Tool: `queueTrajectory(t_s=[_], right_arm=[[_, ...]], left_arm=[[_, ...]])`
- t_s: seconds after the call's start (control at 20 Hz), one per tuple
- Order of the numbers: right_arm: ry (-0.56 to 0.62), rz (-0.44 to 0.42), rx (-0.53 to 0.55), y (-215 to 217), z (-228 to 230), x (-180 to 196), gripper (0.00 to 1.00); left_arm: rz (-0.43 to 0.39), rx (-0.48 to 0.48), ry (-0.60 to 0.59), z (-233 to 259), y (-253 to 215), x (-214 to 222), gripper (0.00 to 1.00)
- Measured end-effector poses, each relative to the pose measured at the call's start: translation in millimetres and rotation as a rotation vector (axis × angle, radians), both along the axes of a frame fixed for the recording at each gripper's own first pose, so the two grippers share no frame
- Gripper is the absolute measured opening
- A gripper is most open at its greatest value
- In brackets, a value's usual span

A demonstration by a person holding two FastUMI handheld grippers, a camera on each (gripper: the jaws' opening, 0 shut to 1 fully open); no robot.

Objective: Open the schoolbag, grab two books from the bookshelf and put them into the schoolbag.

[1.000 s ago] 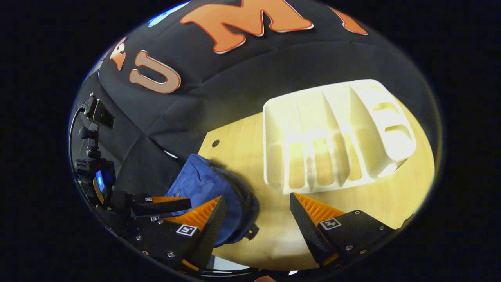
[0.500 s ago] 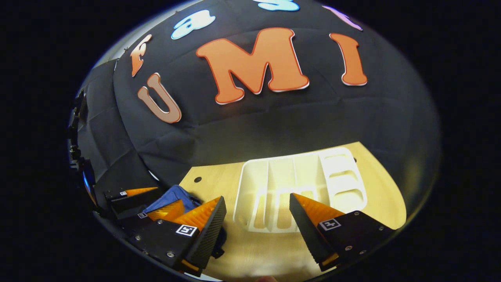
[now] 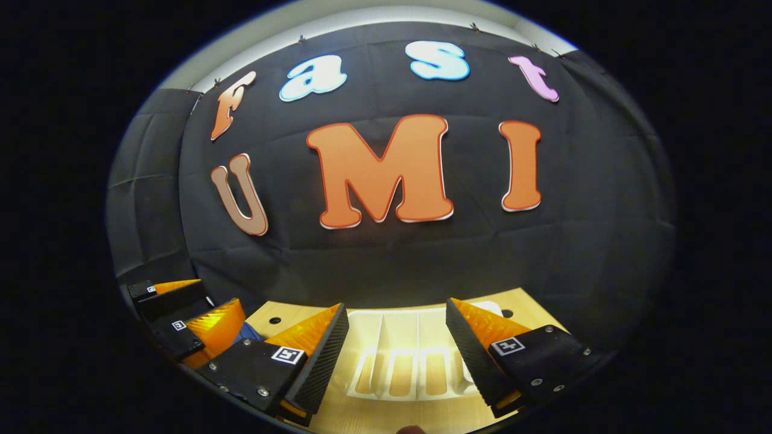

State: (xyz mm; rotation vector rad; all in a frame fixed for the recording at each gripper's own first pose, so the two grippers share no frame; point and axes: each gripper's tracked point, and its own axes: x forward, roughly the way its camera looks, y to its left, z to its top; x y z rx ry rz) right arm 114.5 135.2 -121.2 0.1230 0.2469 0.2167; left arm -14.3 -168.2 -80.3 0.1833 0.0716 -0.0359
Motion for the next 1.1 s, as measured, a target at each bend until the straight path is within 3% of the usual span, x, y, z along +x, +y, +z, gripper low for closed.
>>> queueTrajectory(t_s=[0.15, 0.3, 0.5, 0.7, 0.75, 0.8, 1.1], right_arm=[[-0.05, -0.005, -0.016, 2, 8, -1, 0.96], [-0.104, -0.017, -0.032, 3, 18, -5, 0.97], [-0.187, -0.042, -0.041, 5, 38, -8, 0.97], [-0.229, -0.045, -0.054, 4, 46, -9, 0.96], [-0.235, -0.048, -0.055, 3, 47, -10, 1.0], [-0.252, -0.053, -0.051, 1, 51, -11, 0.96], [-0.329, -0.081, -0.041, -5, 70, -12, 1.0]], left_arm=[[0.059, -0.016, -0.108, 18, 0, -5, 0.91], [0.06, -0.019, -0.228, 55, -1, -22, 0.9], [0.083, -0.019, -0.198, 46, 5, -19, 0.9], [0.128, -0.023, -0.339, 84, 15, -33, 0.89], [0.134, -0.016, -0.34, 80, 18, -30, 0.89], [0.134, -0.017, -0.338, 78, 18, -30, 0.89], [0.148, -0.027, -0.307, 74, 19, -28, 0.89]])
